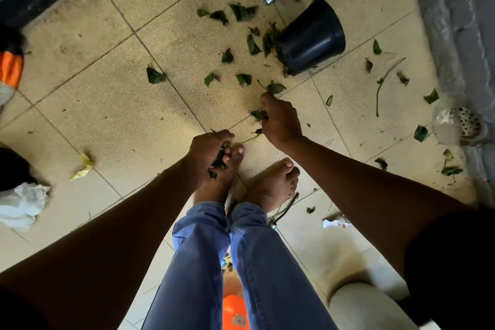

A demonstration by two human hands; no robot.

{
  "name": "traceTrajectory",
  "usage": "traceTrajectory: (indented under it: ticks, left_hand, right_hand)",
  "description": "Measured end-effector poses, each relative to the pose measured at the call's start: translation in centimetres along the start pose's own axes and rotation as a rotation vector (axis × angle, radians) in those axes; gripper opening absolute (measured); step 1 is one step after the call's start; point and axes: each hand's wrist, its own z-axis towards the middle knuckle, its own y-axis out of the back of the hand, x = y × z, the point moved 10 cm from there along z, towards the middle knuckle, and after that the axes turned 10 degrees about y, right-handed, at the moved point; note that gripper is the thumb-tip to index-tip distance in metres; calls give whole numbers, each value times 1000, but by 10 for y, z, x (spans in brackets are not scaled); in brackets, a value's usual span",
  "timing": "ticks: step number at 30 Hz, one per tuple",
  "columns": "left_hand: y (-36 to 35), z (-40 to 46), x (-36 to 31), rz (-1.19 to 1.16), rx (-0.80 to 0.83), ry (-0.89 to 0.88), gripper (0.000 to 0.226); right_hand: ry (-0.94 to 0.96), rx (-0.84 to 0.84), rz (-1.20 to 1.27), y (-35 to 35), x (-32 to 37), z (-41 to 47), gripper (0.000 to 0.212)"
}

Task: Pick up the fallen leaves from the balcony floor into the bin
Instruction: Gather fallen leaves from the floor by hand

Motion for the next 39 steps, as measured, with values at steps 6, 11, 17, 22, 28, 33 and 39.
traceTrajectory:
  ticks: [6, 11, 17, 22, 28, 33, 39]
  left_hand:
    - [8, 4, 1, 16, -15, -14, 18]
    - [3, 1, 2, 6, 18, 5, 20]
    - [2, -4, -13, -36, 15, -3, 21]
    - [4, -3, -14, -41, 12, 0, 21]
    - [8, -1, -9, -24, -8, 7, 19]
    - [6, 3, -13, -4, 10, 20, 23]
    - [4, 1, -21, -2, -21, 3, 22]
  right_hand:
    - [-76, 13, -149, -2, 4, 16, 16]
    - [17, 81, -130, -4, 9, 23, 9]
    - [-103, -233, 234, 45, -13, 17, 14]
    - [-351, -316, 442, 57, -65, 3, 22]
    - [-192, -282, 151, 70, -57, 2, 34]
    - [57, -69, -105, 48, -31, 26, 54]
    - [-5, -116, -189, 43, -30, 36, 20]
